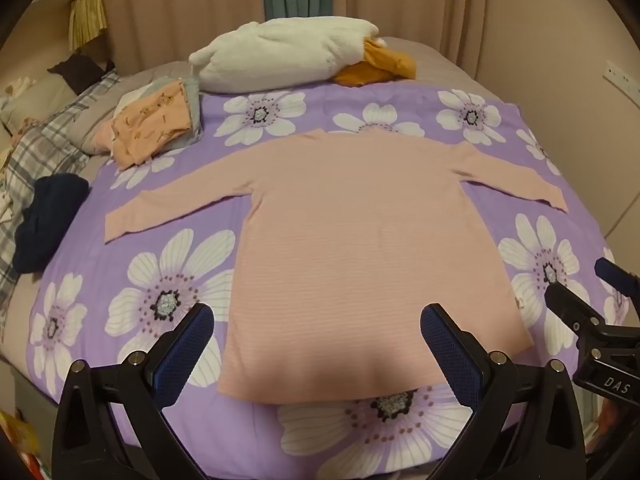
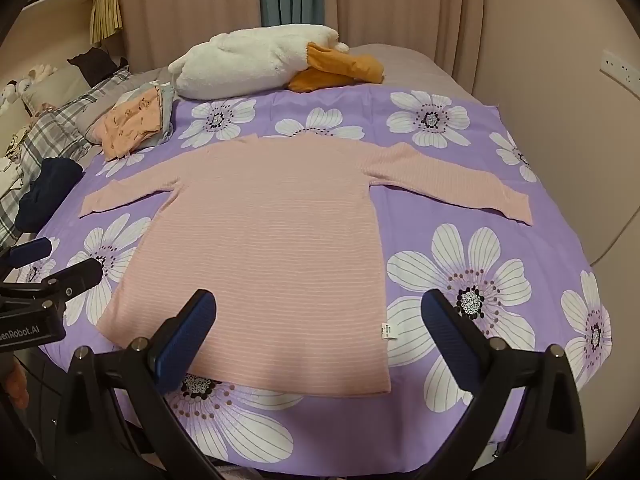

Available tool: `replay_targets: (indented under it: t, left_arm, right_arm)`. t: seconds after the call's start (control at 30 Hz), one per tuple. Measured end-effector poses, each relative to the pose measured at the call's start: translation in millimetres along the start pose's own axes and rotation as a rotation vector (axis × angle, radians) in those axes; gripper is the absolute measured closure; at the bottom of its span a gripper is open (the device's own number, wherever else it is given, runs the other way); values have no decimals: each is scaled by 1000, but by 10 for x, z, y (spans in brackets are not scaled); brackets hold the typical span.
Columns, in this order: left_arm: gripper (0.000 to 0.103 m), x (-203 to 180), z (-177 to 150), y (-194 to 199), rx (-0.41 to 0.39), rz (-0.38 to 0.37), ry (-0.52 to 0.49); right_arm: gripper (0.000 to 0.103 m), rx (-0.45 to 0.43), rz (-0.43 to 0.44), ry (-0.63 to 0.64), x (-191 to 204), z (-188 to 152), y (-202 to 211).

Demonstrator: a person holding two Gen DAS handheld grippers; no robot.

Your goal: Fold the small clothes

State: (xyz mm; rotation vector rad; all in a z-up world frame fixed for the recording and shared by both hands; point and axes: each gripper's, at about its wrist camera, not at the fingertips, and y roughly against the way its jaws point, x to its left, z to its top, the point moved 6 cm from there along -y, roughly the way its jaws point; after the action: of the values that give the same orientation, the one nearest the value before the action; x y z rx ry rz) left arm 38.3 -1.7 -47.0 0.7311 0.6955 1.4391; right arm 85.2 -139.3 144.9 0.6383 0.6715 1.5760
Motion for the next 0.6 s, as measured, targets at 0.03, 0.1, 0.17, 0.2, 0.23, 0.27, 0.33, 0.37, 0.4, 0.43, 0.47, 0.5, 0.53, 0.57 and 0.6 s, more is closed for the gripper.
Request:
replay_targets:
  t: [0.03, 0.1, 0.17, 0.2, 0.23, 0.27, 0.33, 0.37, 0.4, 0.43, 0.47, 0.5, 0.53, 0.57, 0.6]
  left_arm:
    - [1, -3, -1, 1, 1, 0, 0]
    - [1, -26, 30, -4, 2, -2, -3]
    - [1, -39, 36, 4, 2, -2, -4]
    - [1, -45, 38, 8, 4, -2, -4]
    - [1, -52, 39, 12, 5, -2, -4]
    - [1, -57, 41, 17, 6, -2, -3]
    - [1, -69, 42, 27, 8, -2, -3]
    - [1, -75, 42, 32, 10, -3, -3]
    - [1, -61, 3, -3, 8, -2, -3]
    - [1, -46, -27, -16, 2, -5, -3]
    - [1, -46, -48, -29, 1, -6, -7]
    - [1, -47, -60, -39, 1, -6, -10]
    - [1, -43, -60, -41, 3, -6, -11]
    - [1, -37, -56, -40, 2, -5, -11]
    - [1, -40, -59, -43, 2, -5, -11]
  right_arm:
    - [0, -1, -2, 0, -4, -1, 3]
    - [0, -2, -4, -3, -14, -9, 4]
    - [0, -2, -4, -5, -25, -22, -1]
    - [0, 0, -5, -7, -25, 9, 0]
    - [0, 1, -4, -8, -26, 9, 6]
    - [0, 0, -4, -8, -26, 9, 13]
    - [0, 7, -3, -4, -40, 1, -23]
    - [0, 7, -3, -4, -40, 4, -25]
    - [0, 7, -2, -4, -40, 7, -28]
    - [0, 4, -2, -9, -13, 10, 8]
    - [0, 5, -2, -9, -18, 9, 7]
    - [0, 5, -1, -9, -15, 5, 10]
    - [0, 4, 0, -8, -16, -2, 8]
    - [0, 0, -1, -8, -34, 5, 19]
    - [0, -3, -4, -3, -34, 2, 19]
